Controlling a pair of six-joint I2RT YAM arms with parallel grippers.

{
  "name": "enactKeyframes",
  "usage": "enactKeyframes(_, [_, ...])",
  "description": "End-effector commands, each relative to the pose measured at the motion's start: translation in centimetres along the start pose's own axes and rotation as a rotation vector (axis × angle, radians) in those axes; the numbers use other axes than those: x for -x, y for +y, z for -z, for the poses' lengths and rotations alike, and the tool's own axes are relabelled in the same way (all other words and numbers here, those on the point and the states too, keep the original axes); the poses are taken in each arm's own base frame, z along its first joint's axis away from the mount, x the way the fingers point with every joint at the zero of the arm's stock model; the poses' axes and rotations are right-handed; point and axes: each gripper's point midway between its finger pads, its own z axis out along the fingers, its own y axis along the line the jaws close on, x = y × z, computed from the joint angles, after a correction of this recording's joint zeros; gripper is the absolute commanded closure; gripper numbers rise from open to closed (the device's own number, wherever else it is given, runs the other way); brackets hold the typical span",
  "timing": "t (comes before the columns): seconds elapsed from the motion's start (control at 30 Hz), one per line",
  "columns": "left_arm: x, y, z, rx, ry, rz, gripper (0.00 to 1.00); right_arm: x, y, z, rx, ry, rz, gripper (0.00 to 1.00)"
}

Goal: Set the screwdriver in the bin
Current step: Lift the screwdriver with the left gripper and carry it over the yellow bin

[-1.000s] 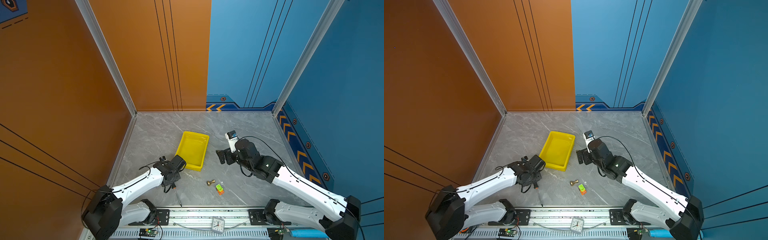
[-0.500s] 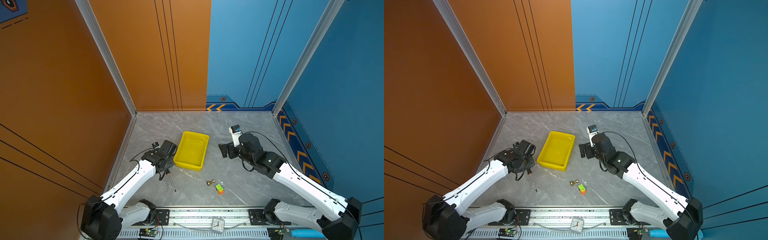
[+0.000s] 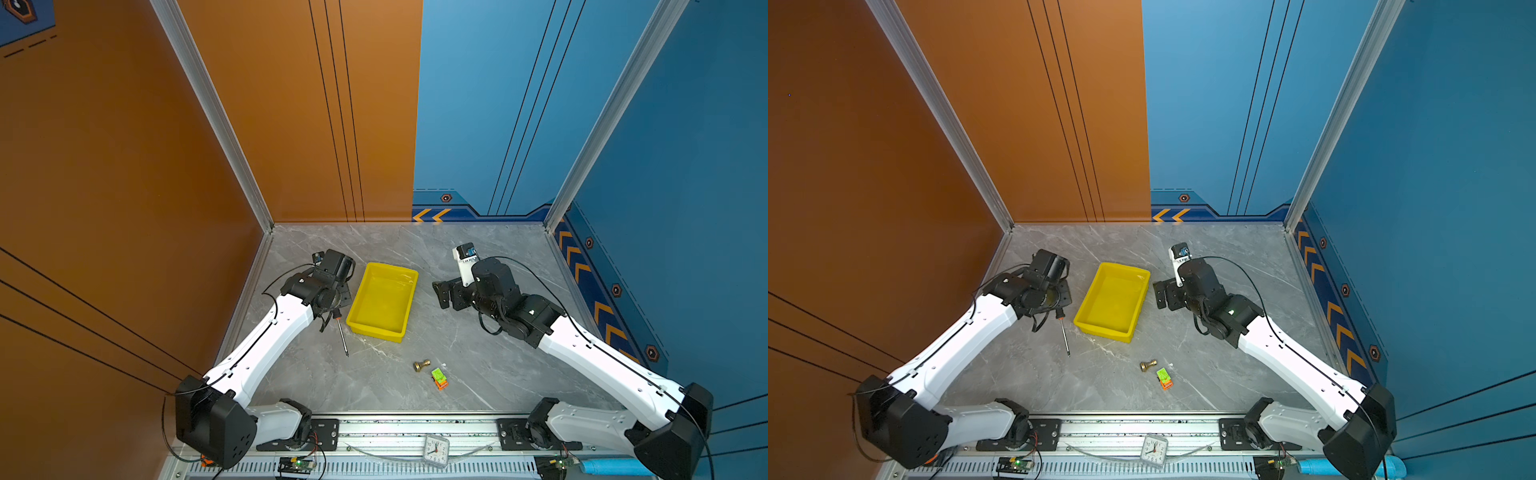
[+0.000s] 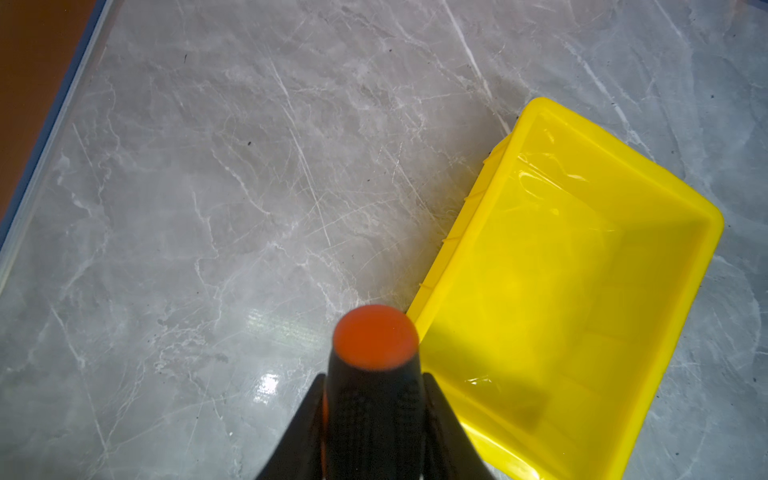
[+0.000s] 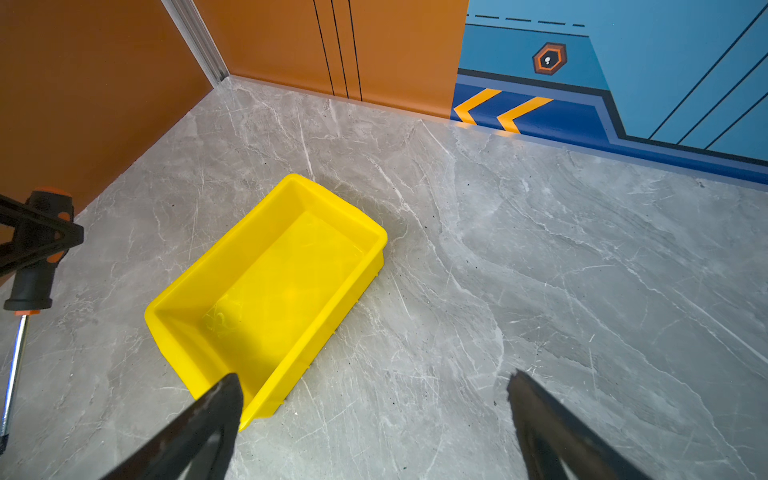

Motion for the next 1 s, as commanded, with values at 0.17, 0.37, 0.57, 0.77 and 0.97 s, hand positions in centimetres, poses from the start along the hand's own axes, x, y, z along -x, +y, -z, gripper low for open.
enactKeyframes(0.17, [3.4, -5.1, 0.8, -0.087, -0.038, -0.186, 1.00, 0.7, -1.0, -0.8, -0.008, 0.014, -0.059, 0.00])
enactKeyframes(0.37, [4.1, -10.2, 0.8, -0.210, -0.086, -0.299, 1.00, 0.5, -1.6, -1.0, -0.024, 0.019, -0.072, 0.00])
enactKeyframes(0.57, [4.6, -13.8, -0.1, -0.251, -0.106, -0.415, 1.00, 0.0, -1.9, -1.1, -0.032, 0.029, -0.083, 0.00])
enactKeyframes(0.77, [5.4, -15.7, -2.5, -0.239, -0.080, -0.443, 1.00, 0.1, -2.3, -1.0, -0.046, 0.021, -0.092, 0.00])
enactKeyframes(0.97, [5.4, -16.8, -4.8, -0.223, -0.037, -0.445, 1.00, -0.3, -2.6, -0.5, -0.051, 0.021, -0.097, 0.00])
